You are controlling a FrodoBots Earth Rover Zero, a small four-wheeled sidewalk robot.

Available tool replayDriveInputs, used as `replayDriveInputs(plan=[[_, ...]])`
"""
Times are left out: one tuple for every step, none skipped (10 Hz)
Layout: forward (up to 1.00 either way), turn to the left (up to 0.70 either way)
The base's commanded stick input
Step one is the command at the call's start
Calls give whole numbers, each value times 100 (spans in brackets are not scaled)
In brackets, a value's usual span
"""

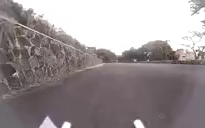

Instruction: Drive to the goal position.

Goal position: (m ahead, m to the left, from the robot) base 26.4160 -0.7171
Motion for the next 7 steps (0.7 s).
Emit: replayDriveInputs(plan=[[70, 0], [70, 0], [70, 0], [70, 0], [70, 0], [70, 0], [70, 0]])
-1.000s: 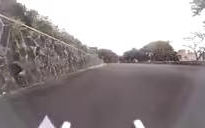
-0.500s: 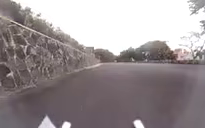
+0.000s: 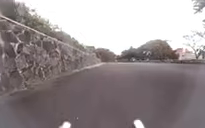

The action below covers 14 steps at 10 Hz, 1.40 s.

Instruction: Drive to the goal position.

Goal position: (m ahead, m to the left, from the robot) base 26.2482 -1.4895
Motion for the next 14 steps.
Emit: replayDriveInputs(plan=[[70, 0], [70, 0], [70, 0], [70, 0], [70, 0], [70, 0], [70, 0], [70, 0], [70, 0], [70, 0], [70, 0], [70, 0], [70, 0], [70, 0]])
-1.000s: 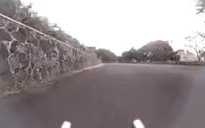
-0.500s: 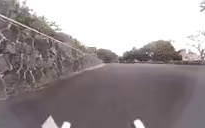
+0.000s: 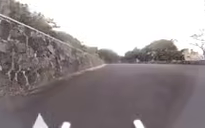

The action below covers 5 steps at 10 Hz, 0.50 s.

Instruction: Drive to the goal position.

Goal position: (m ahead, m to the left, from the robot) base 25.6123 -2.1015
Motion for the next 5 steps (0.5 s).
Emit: replayDriveInputs(plan=[[70, 0], [70, 0], [70, 0], [70, 0], [70, 0]])
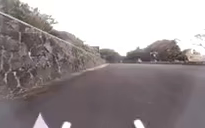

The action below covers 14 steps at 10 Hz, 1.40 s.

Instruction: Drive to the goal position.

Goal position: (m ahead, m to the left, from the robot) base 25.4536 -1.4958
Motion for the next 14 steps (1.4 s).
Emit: replayDriveInputs(plan=[[70, 0], [70, -12], [70, -35], [70, -35], [70, -35], [70, -35], [70, -35], [70, -35], [70, -35], [70, -31], [70, 0], [70, 0], [70, 0], [70, 0]])
